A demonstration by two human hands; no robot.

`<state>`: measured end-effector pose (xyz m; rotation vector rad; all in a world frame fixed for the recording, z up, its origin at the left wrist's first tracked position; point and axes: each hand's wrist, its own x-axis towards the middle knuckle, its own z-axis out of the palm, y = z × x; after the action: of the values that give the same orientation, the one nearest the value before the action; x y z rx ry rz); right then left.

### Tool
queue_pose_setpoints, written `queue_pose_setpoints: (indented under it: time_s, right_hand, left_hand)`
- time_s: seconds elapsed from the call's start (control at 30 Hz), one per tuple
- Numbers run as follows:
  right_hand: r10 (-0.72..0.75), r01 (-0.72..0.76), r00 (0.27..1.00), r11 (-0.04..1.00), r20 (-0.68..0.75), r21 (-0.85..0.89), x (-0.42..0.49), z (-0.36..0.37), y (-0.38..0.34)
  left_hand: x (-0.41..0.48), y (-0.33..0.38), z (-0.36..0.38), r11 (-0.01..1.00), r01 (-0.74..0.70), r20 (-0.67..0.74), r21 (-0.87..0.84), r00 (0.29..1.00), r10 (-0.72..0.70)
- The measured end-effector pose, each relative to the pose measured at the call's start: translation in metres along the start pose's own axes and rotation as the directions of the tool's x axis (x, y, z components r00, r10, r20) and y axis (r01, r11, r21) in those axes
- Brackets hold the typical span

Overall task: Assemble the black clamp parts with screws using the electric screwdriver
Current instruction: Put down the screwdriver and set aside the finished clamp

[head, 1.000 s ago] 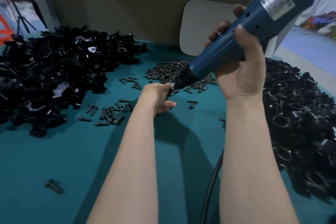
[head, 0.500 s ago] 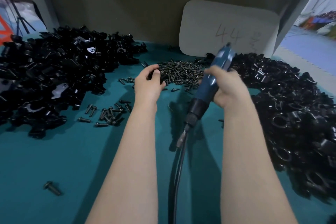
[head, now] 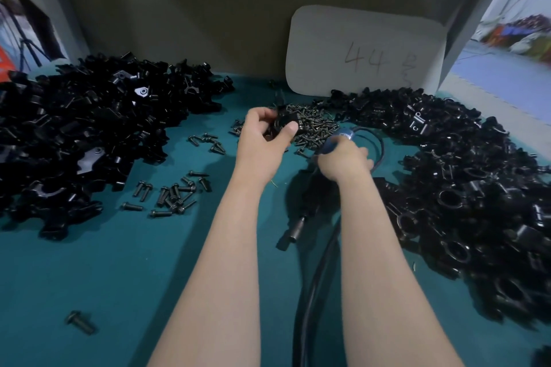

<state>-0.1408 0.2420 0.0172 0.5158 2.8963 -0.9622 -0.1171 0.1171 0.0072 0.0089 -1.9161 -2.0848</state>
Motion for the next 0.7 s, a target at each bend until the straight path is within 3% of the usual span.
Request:
queue_pose_setpoints:
  time_s: [0.1,0.2,0.27,0.37,0.5,0.57,0.7]
  right_hand:
    - [-0.068,0.071,0.993,0.997,-0.097,0.026,-0.002,-0.01,-0.002]
    - [-0.166,0.204,0.977,0.917,-0.135,0.343,-0.013,-0.025,-0.009]
    - [-0.174,0.21,0.977,0.867,-0.12,0.452,-0.02,-0.039,-0.008]
    - [-0.104,0.209,0.961,0.878,-0.255,0.431,-0.023,-0.065,0.015]
    - [-0.063,0.213,0.88,0.939,-0.471,0.272,-0.039,-0.1,0.062]
    - [-0.001,0.171,0.856,0.944,-0.518,0.282,-0.042,-0.113,0.084]
    - [0.105,0.042,0.845,0.965,-0.524,0.26,-0.046,-0.126,0.112]
  left_hand:
    - [0.0,0.001,0.002,0.999,-0.026,0.008,-0.035,1.0,0.026]
    - [-0.005,0.006,0.018,0.996,-0.062,0.023,-0.059,0.998,0.063]
    - [-0.01,0.011,0.037,0.994,-0.093,0.045,-0.053,0.994,0.096]
    - [-0.018,0.021,0.076,0.994,-0.111,0.107,-0.014,0.988,0.112]
    - [-0.038,0.031,0.134,0.993,-0.093,0.181,0.068,0.98,0.079]
    - [-0.049,0.032,0.159,0.989,-0.084,0.212,0.12,0.975,0.057]
    - [-0.067,0.023,0.192,0.874,-0.183,0.363,0.45,0.932,0.009]
